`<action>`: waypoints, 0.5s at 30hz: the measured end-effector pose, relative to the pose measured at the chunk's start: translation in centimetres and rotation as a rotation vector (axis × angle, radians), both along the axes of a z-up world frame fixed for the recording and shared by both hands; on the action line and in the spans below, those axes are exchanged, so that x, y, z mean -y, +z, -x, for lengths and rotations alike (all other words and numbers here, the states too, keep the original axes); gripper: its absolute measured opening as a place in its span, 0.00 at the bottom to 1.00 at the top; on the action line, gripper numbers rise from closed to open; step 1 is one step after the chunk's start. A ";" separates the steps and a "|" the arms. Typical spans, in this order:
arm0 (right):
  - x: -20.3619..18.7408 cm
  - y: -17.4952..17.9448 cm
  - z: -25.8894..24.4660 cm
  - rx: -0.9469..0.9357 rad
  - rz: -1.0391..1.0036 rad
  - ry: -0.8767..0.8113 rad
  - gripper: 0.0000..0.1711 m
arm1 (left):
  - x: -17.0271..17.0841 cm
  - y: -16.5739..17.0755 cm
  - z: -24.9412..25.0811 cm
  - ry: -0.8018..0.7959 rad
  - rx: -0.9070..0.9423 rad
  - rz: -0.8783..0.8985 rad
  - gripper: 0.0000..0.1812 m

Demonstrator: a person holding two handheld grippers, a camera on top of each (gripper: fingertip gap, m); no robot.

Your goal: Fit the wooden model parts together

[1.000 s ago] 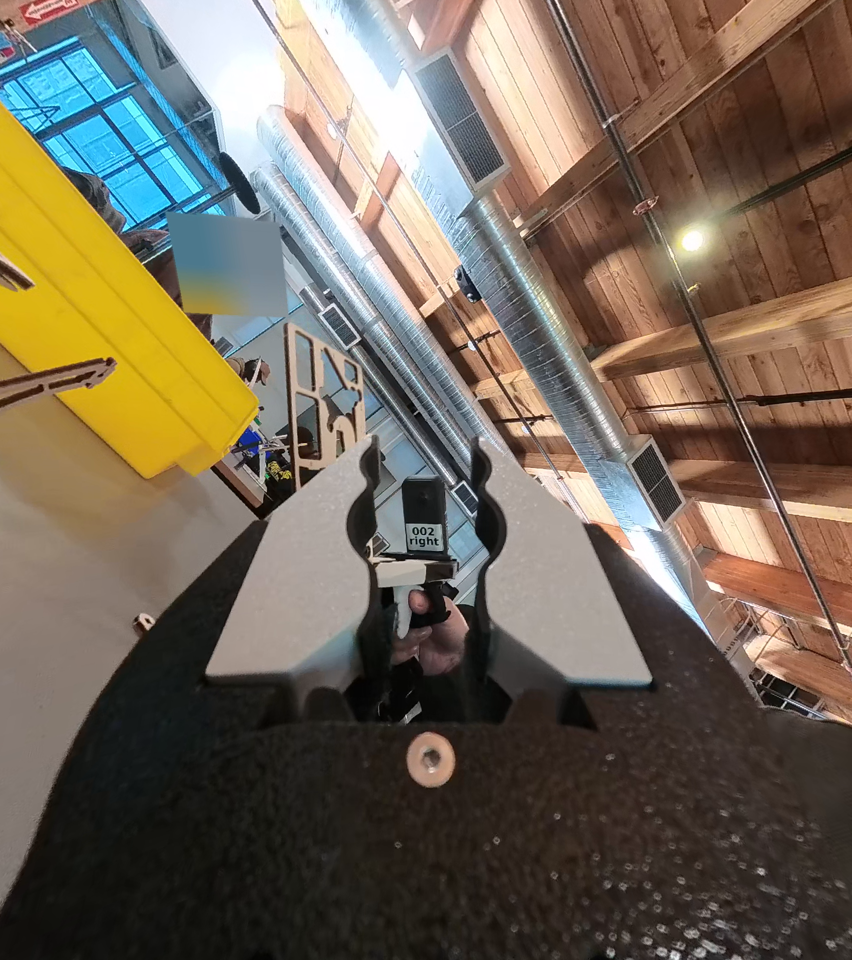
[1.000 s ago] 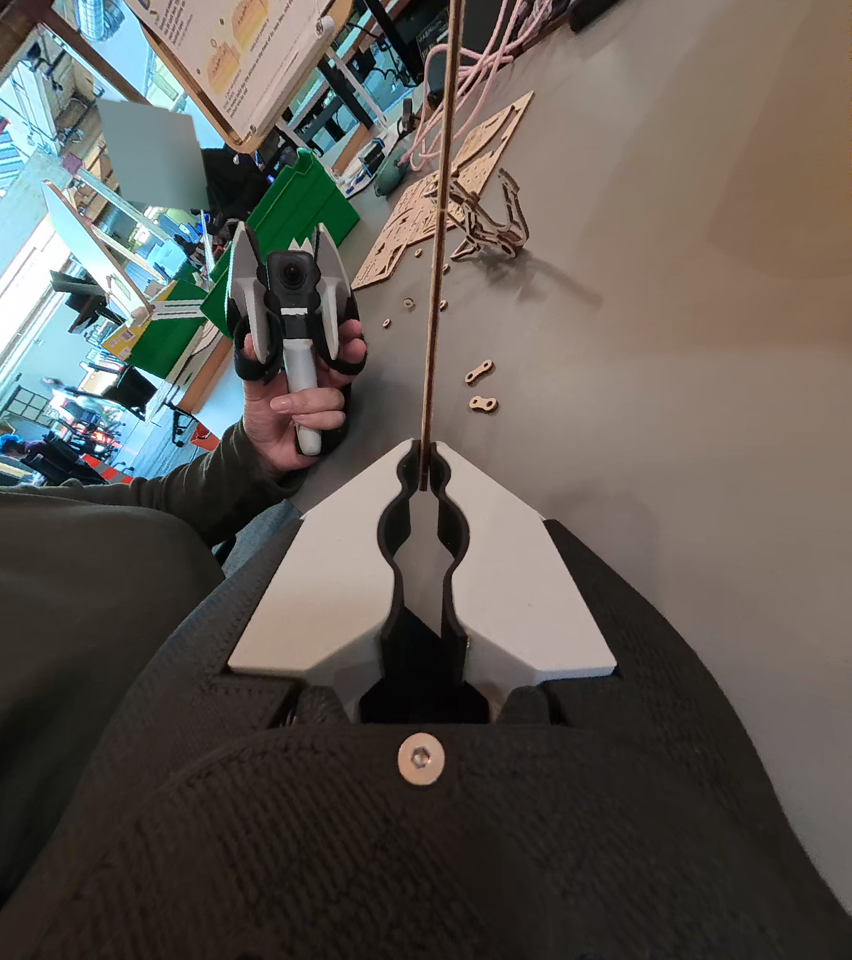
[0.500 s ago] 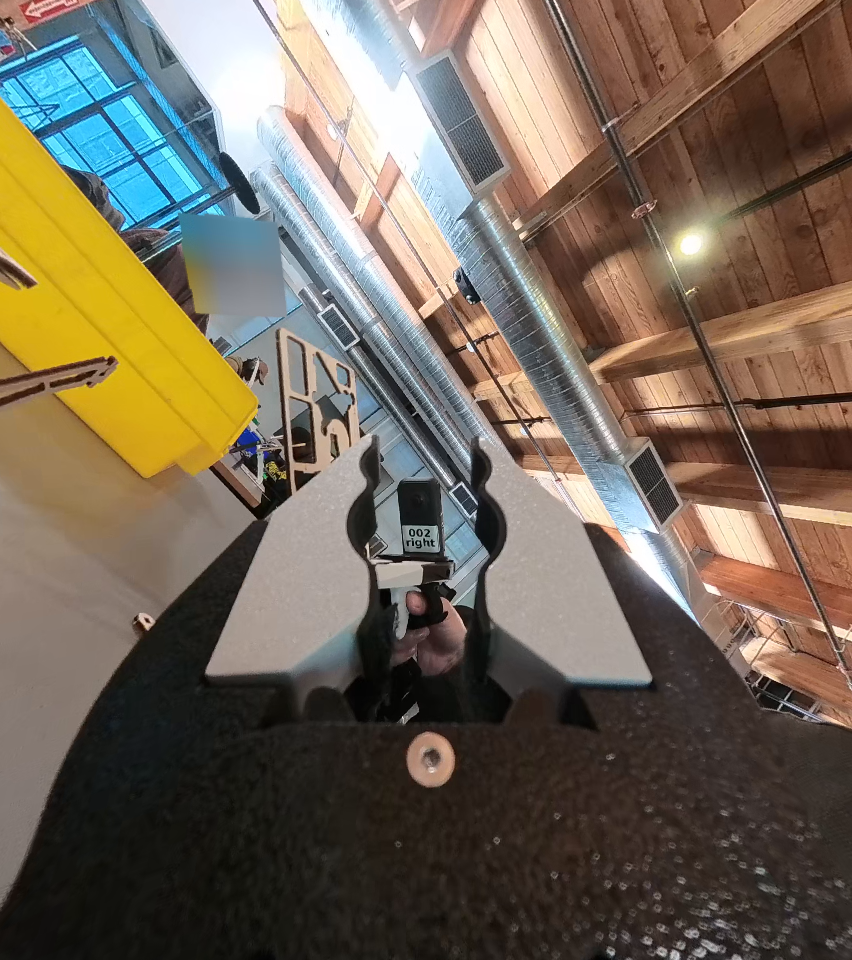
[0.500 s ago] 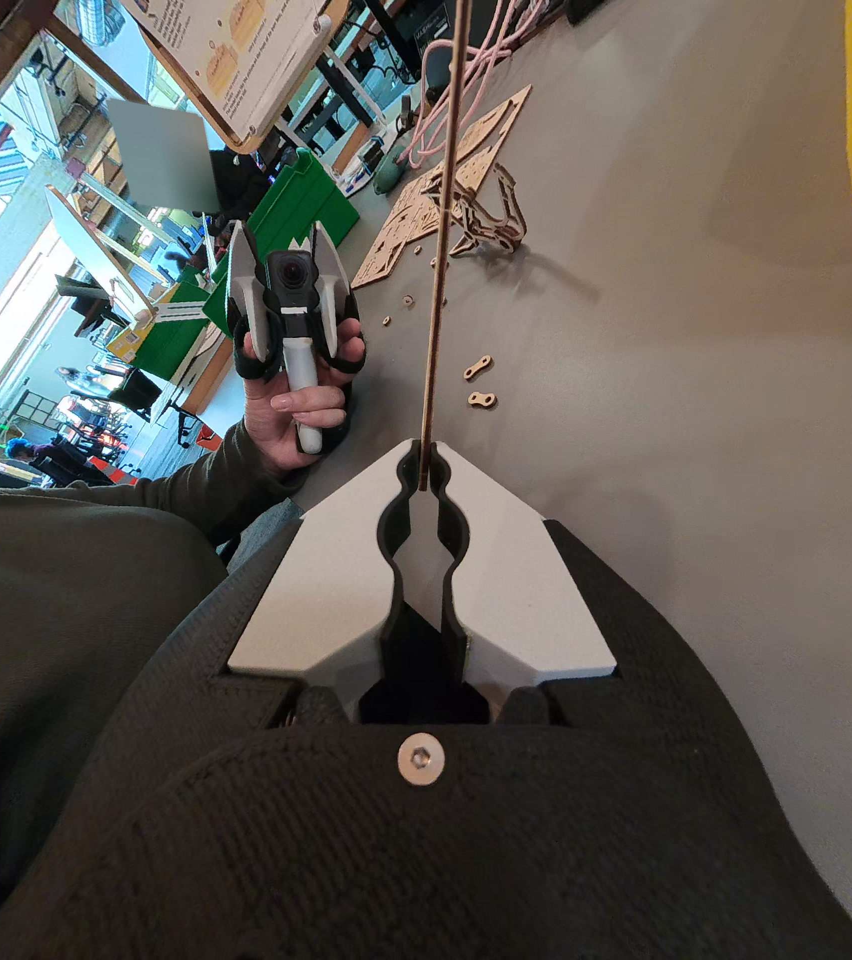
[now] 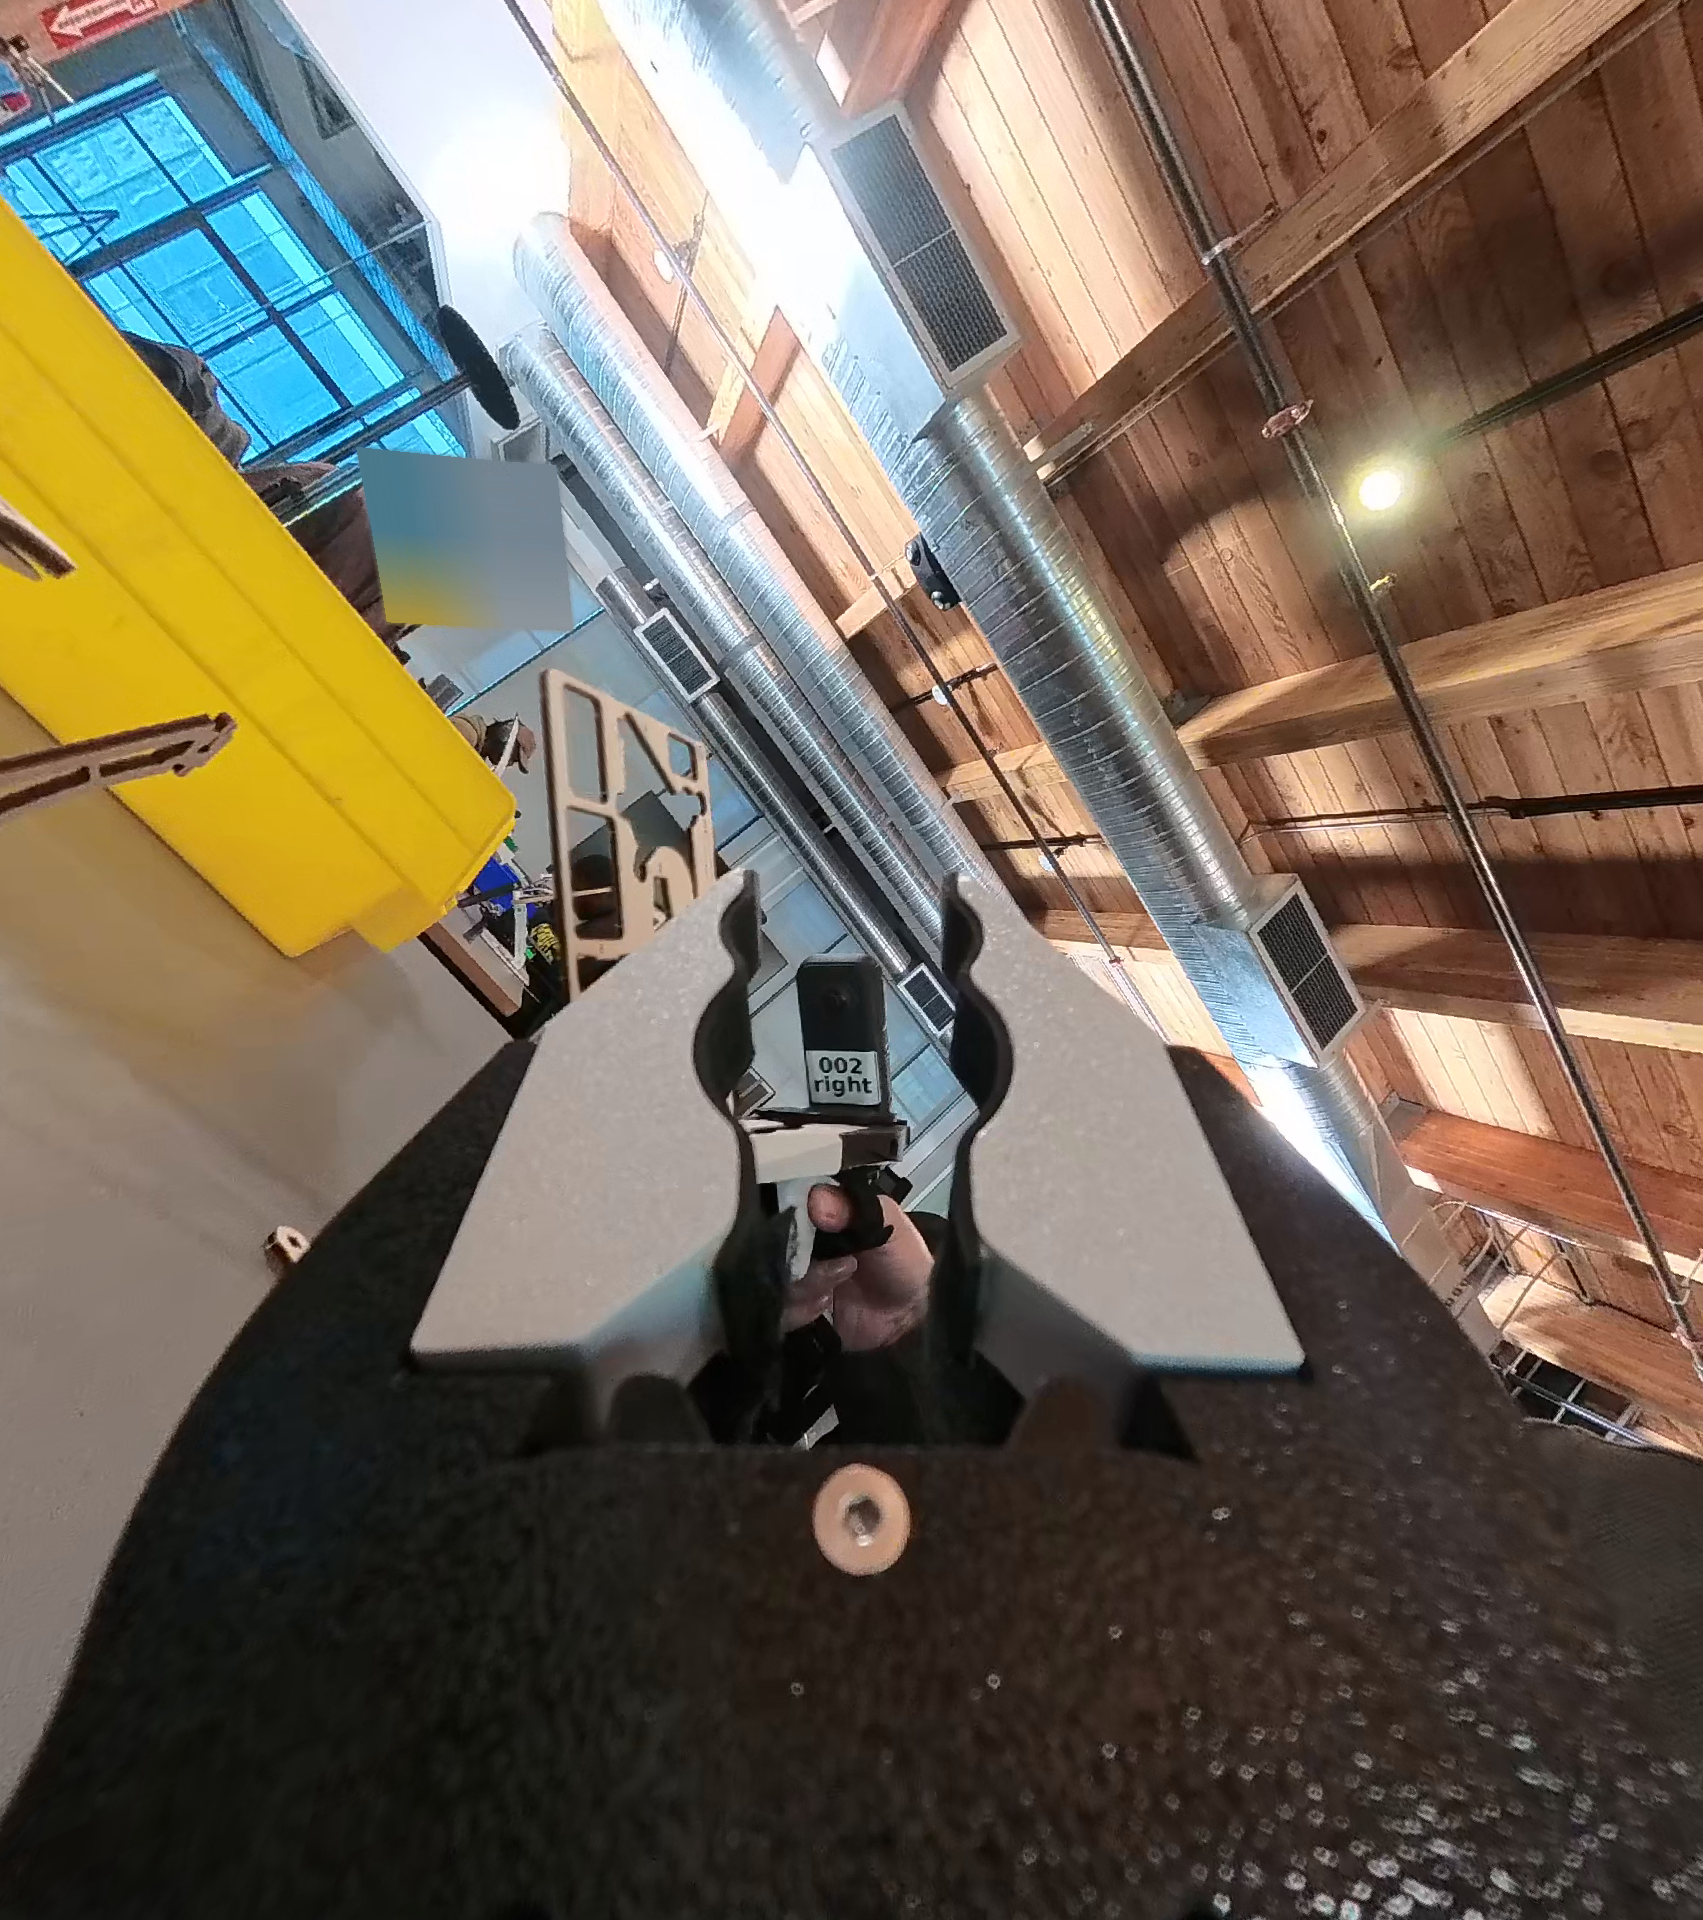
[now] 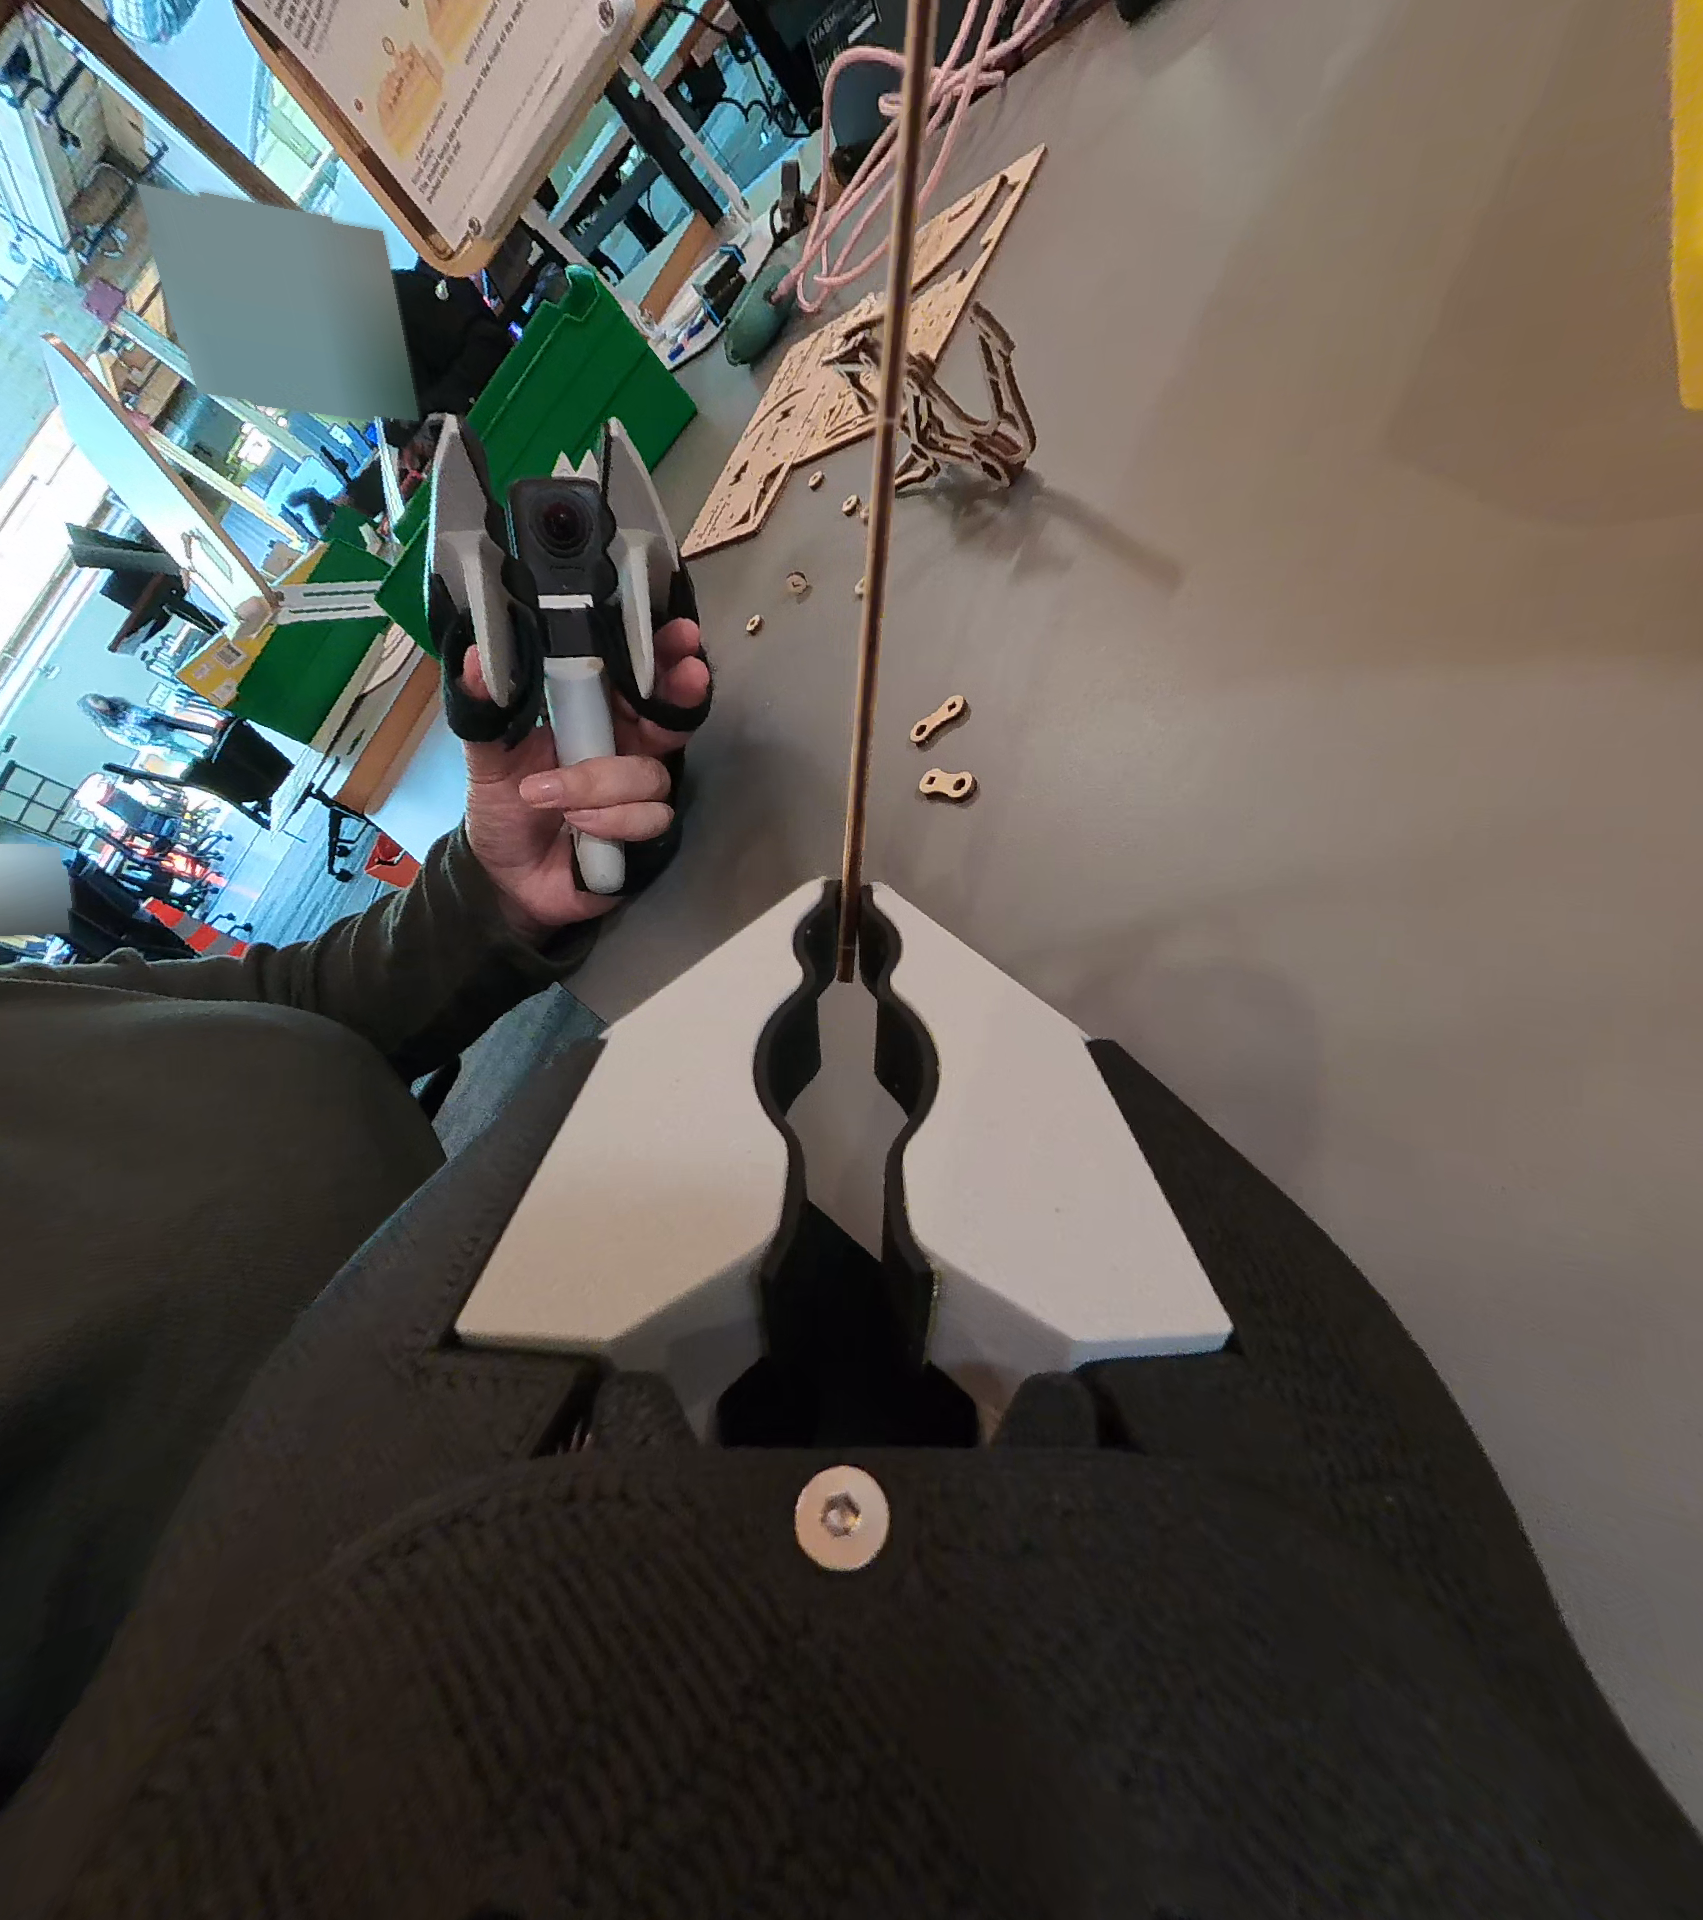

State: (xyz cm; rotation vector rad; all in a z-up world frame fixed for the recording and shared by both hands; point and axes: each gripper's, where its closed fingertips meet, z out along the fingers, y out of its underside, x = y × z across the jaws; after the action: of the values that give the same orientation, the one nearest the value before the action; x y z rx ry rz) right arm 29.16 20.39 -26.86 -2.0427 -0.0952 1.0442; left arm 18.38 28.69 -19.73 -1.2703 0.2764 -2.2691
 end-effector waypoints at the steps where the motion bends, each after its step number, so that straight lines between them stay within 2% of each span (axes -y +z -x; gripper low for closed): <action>1: 0.0 0.0 0.0 0.002 0.001 0.000 0.01 | 0.0 0.0 0.0 0.000 0.000 0.000 0.17; 15: 0.2 -0.6 -0.4 -0.020 0.033 -0.001 0.01 | 0.0 0.0 0.0 0.001 0.000 -0.001 0.17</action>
State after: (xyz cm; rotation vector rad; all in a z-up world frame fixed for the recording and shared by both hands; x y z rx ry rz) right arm 29.54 20.21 -27.42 -2.0609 -0.0664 1.0719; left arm 18.36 28.69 -19.75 -1.2698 0.2767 -2.2681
